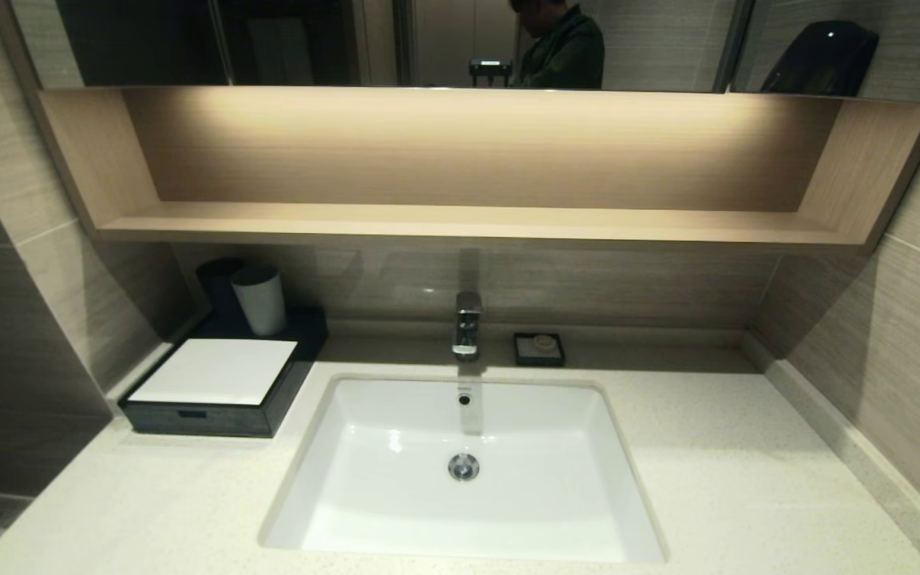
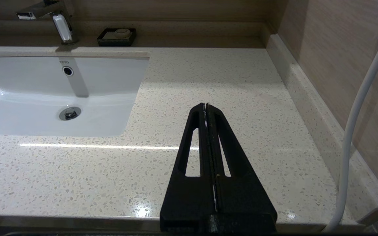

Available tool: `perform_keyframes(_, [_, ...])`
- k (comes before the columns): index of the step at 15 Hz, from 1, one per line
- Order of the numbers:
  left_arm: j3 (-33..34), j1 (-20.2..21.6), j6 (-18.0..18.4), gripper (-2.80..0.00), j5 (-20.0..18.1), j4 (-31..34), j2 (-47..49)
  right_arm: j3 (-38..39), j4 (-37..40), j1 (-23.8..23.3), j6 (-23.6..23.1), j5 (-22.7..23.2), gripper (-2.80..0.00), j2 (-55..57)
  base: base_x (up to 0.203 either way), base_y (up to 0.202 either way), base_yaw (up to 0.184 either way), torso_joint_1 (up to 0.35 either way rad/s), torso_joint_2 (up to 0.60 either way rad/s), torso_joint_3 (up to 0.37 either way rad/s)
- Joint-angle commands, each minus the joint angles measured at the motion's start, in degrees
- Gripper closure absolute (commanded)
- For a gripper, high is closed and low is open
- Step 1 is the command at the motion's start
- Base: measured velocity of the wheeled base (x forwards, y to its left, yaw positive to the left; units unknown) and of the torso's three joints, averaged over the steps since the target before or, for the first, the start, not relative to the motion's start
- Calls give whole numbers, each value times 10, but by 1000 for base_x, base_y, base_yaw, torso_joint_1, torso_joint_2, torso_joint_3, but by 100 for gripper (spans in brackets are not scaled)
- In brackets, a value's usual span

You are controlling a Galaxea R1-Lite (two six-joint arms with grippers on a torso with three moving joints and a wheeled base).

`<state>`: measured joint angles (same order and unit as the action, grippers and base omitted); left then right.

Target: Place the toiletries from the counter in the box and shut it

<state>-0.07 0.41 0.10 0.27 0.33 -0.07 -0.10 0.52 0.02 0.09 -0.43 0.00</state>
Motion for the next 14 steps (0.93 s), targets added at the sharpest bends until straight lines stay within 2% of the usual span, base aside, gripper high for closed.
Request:
perform_keyframes(1, [0,0,1,0,0,0,1,0,0,0,0,0,0,0,0,0,0,0,0,0])
perform_keyframes(11, [0,0,19,0,-2,1,1,0,0,1,0,0,0,0,0,0,0,0,0,0])
perform_keyframes(14, [0,0,54,0,-6,1,1,0,0,0,0,0,0,0,0,0,0,0,0,0])
